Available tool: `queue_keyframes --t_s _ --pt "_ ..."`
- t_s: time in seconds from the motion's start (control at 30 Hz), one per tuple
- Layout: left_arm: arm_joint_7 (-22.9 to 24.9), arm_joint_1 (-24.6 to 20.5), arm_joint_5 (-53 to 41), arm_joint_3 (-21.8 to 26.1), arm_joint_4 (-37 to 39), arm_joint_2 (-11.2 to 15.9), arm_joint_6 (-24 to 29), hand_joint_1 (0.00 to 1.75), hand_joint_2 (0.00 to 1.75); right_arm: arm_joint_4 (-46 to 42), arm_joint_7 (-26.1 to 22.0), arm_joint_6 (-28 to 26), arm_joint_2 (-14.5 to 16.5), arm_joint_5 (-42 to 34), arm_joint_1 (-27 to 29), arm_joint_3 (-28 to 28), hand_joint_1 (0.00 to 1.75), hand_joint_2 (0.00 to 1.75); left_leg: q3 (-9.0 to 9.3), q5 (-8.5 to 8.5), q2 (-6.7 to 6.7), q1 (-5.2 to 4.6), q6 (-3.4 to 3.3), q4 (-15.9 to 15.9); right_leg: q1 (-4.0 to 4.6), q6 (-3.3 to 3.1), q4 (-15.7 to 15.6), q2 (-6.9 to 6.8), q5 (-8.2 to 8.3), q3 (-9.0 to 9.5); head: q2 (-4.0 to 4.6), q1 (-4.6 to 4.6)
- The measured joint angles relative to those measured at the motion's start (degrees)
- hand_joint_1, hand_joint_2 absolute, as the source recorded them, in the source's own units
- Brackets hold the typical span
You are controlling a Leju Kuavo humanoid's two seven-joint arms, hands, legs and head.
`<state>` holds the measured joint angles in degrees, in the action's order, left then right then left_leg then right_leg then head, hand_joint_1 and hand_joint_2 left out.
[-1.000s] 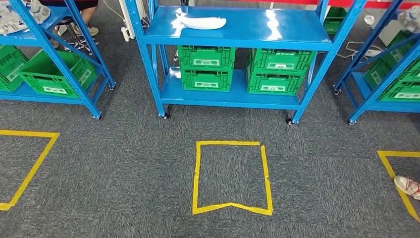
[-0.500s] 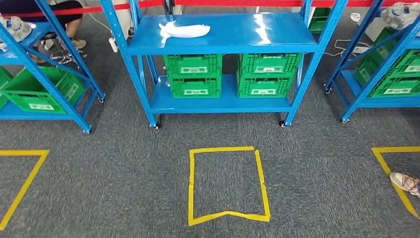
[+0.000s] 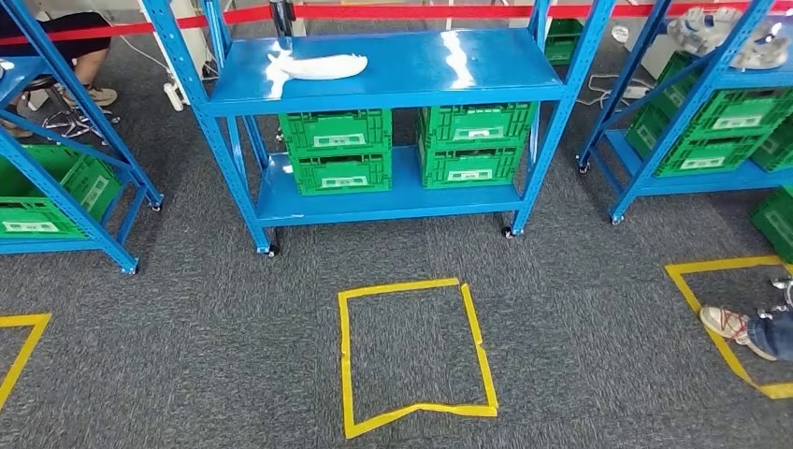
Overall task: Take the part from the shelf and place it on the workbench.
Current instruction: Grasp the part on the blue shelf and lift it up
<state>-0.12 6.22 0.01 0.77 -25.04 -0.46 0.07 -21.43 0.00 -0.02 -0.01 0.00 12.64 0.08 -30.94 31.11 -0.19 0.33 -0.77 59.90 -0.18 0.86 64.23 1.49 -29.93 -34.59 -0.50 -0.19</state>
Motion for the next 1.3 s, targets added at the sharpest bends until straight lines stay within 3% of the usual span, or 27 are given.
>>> queue_keyframes --t_s 0.1,0.13,0.17,0.2,0.27,0.3,0.33,0.4,0.47,0.5,0.57,0.63,0.7,0.73,0.8,0.87,0.93,1.0,1.03,1.07,1.13,1.17,1.2,1.23,1.3 --pt "-0.1 -4.3 0.0 0.0 -5.8 0.0 0.0 0.00 0.00 5.7 0.0 0.0 -0.1 0.0 4.0 0.0 0.00 0.00 0.17 0.12 -0.63 -0.02 -0.14 0.0 -0.10 0.52 9.0 -0.57 -5.02 -4.97 0.00 0.40" --pt "-0.1 -5.1 0.0 0.0 -7.1 0.1 0.0 0.00 0.00 6.9 0.0 0.0 -0.1 0.0 4.9 0.0 0.00 0.00 0.30 0.33 -0.75 -0.03 -0.07 0.1 -0.12 0.69 11.3 -0.59 -5.73 -6.43 0.00 0.44" --pt "-0.1 -5.5 0.0 0.0 -7.9 0.2 0.0 0.00 0.00 7.8 0.0 0.0 -0.1 0.0 5.5 0.0 0.00 0.00 0.54 0.60 -0.80 -0.03 0.05 0.1 -0.14 0.79 11.8 -0.63 -5.37 -7.09 0.00 0.49" --pt "-0.1 -5.5 0.0 0.0 -8.2 0.2 0.0 0.00 0.00 8.2 0.0 0.0 -0.1 0.0 5.7 0.0 0.00 0.00 0.88 0.89 -0.79 -0.02 0.18 0.1 -0.17 0.84 10.4 -0.70 -4.02 -6.79 0.00 0.52" --pt "0.0 -4.3 0.0 0.0 -7.4 0.2 0.0 0.00 0.00 7.7 -0.1 0.0 -0.1 0.0 4.6 0.0 0.00 0.00 1.85 1.66 -0.37 0.02 0.52 0.0 -0.18 0.55 3.2 -1.16 0.22 -3.73 0.00 0.57" --pt "0.1 -3.2 0.0 0.0 -6.4 0.1 0.0 0.00 0.00 6.9 -0.2 0.0 -0.1 0.0 3.5 0.0 0.00 0.00 2.25 2.03 -0.07 -0.01 0.74 -0.1 0.03 0.26 0.2 -1.44 0.93 -2.40 0.00 0.59" --pt "0.2 -1.9 0.0 0.0 -5.2 0.1 0.0 0.00 0.00 5.9 -0.3 0.0 -0.1 0.0 2.1 0.0 0.00 0.00 2.57 2.38 0.22 -0.03 1.04 -0.3 0.22 -0.16 -2.0 -1.68 1.17 -1.30 0.00 0.59" --pt "0.3 0.8 0.0 0.0 -2.4 -0.1 0.0 0.00 0.00 3.1 -0.3 0.0 0.0 0.0 -0.8 0.0 0.00 0.00 3.58 2.56 0.46 -0.10 1.77 -0.4 0.50 -1.15 -2.9 -1.83 0.35 -0.65 0.00 0.56" --pt "0.3 3.7 0.0 0.0 1.2 -0.3 0.0 0.00 0.00 -0.6 -0.3 0.0 0.0 0.0 -3.8 0.0 0.00 0.00 4.07 2.14 0.47 -0.07 2.48 1.0 0.29 -2.14 -3.6 -1.53 0.54 0.79 0.00 0.55" --pt "0.3 5.2 0.0 0.0 3.2 -0.3 0.0 0.00 0.00 -2.6 -0.3 0.0 0.0 0.0 -5.3 0.0 0.00 0.00 3.17 1.88 0.41 -0.05 2.79 2.9 0.20 -2.54 -3.9 -1.25 0.20 1.69 0.00 0.46" --pt "0.4 7.8 0.0 0.0 6.9 0.0 0.0 0.00 0.00 -6.2 -0.4 0.0 0.0 0.0 -8.3 0.0 0.00 0.00 -0.98 2.52 0.22 0.05 3.23 9.0 0.11 -3.07 -4.4 -0.48 -0.53 3.22 0.00 0.13" --pt "0.4 9.9 0.0 0.0 10.1 0.2 0.0 0.00 0.00 -9.1 -0.4 0.0 0.0 0.0 -10.5 0.0 0.00 0.00 -6.20 5.43 0.19 0.04 3.43 14.4 0.13 -3.19 -4.5 0.34 -1.54 4.37 0.00 -0.10" --pt "0.4 11.2 0.0 0.0 11.9 0.3 0.0 0.00 0.00 -10.8 -0.3 -0.1 0.0 0.0 -11.3 0.0 0.00 0.00 -9.05 6.90 0.18 0.00 3.25 14.8 0.15 -3.15 -4.5 1.01 -2.75 5.93 0.00 -0.17" --pt "0.3 11.4 0.0 0.0 12.2 0.4 0.0 0.00 0.00 -11.1 -0.2 -0.1 0.0 0.0 -11.1 0.0 0.00 0.00 -9.22 5.70 0.19 -0.03 3.03 12.7 0.16 -3.08 -4.5 1.21 -3.36 6.89 0.00 -0.23" --pt "0.3 10.5 0.0 0.0 11.6 0.4 0.0 0.00 0.00 -10.6 -0.1 -0.1 0.0 0.0 -9.8 0.0 0.00 0.00 -8.63 -0.58 0.16 -0.18 2.46 6.4 0.22 -2.85 -4.4 1.29 -4.75 8.52 0.00 -0.35" --pt "0.1 8.3 0.0 0.0 9.6 0.3 0.0 0.00 0.00 -8.7 -0.1 0.0 0.0 0.0 -7.6 0.0 0.00 0.87 -7.96 -5.35 0.12 -0.40 1.95 2.9 0.28 -2.41 -4.4 1.21 -6.07 9.24 0.00 -0.44" --pt "0.1 5.2 0.0 0.0 6.2 0.2 0.0 0.00 0.00 -5.6 0.0 0.0 0.0 0.0 -4.9 0.0 0.00 1.75 -7.57 -5.78 -0.06 -0.51 1.45 2.5 0.32 -1.78 -5.1 1.05 -6.81 9.79 0.00 -0.50" --pt "0.0 1.9 0.0 0.0 2.2 0.0 0.0 0.00 0.00 -2.1 0.0 0.0 0.0 0.0 -1.9 0.0 0.00 1.75 -6.80 -5.73 -0.41 -0.28 0.85 1.5 0.37 -1.16 -5.0 0.38 -7.49 10.25 0.00 -0.41" --pt "-0.1 0.2 0.0 0.0 0.2 0.0 0.0 0.00 0.00 -0.2 0.0 0.0 0.0 0.0 -0.4 0.0 0.00 1.75 -6.25 -5.56 -0.61 -0.12 0.57 1.0 0.40 -0.86 -3.2 -0.03 -8.37 9.48 0.00 -0.27" --pt "-0.1 -1.3 0.0 0.0 -1.8 0.0 0.0 0.00 0.44 1.7 0.0 0.0 0.0 0.0 1.0 0.0 0.00 1.75 -5.77 -5.33 -0.83 -0.02 0.35 0.7 0.28 -0.61 -0.2 -0.38 -9.60 7.75 0.00 -0.10" --pt "-0.1 -4.1 0.0 0.0 -5.4 0.1 0.0 0.00 1.31 5.4 0.0 0.0 0.0 0.0 3.3 0.0 0.00 1.75 -5.13 -4.64 -1.40 0.00 0.16 0.6 0.02 -0.22 7.5 -0.66 -11.94 2.37 0.00 0.15" --pt "-0.1 -5.0 0.0 0.0 -6.6 0.1 0.0 0.00 1.75 6.8 0.0 0.0 0.0 0.0 4.3 0.0 0.00 1.75 -4.78 -4.26 -1.70 0.00 0.20 0.6 -0.10 -0.09 9.9 -0.67 -11.90 0.18 0.00 0.20" --pt "-0.1 -5.5 0.0 0.0 -7.4 0.1 0.0 0.00 1.75 7.6 0.0 0.0 -0.1 0.0 5.0 0.0 0.00 1.75 -4.31 -3.86 -1.93 0.01 0.30 0.6 -0.18 -0.01 10.3 -0.68 -10.62 -1.10 0.00 0.27" --pt "-0.1 -5.5 0.0 0.0 -7.8 0.2 0.0 0.00 1.75 8.0 0.0 0.0 -0.1 0.0 5.2 0.0 0.00 1.75 -3.71 -3.45 -2.05 0.03 0.45 0.6 -0.25 0.02 8.4 -0.71 -8.14 -1.23 0.00 0.36" --pt "0.0 -4.3 0.0 0.0 -7.1 0.1 0.0 0.00 1.75 7.7 -0.1 -0.1 -0.2 0.0 4.2 0.0 0.00 1.75 -2.67 -2.61 -1.79 0.00 0.87 0.6 -0.25 -0.08 1.2 -0.97 -2.66 0.62 0.00 0.50"
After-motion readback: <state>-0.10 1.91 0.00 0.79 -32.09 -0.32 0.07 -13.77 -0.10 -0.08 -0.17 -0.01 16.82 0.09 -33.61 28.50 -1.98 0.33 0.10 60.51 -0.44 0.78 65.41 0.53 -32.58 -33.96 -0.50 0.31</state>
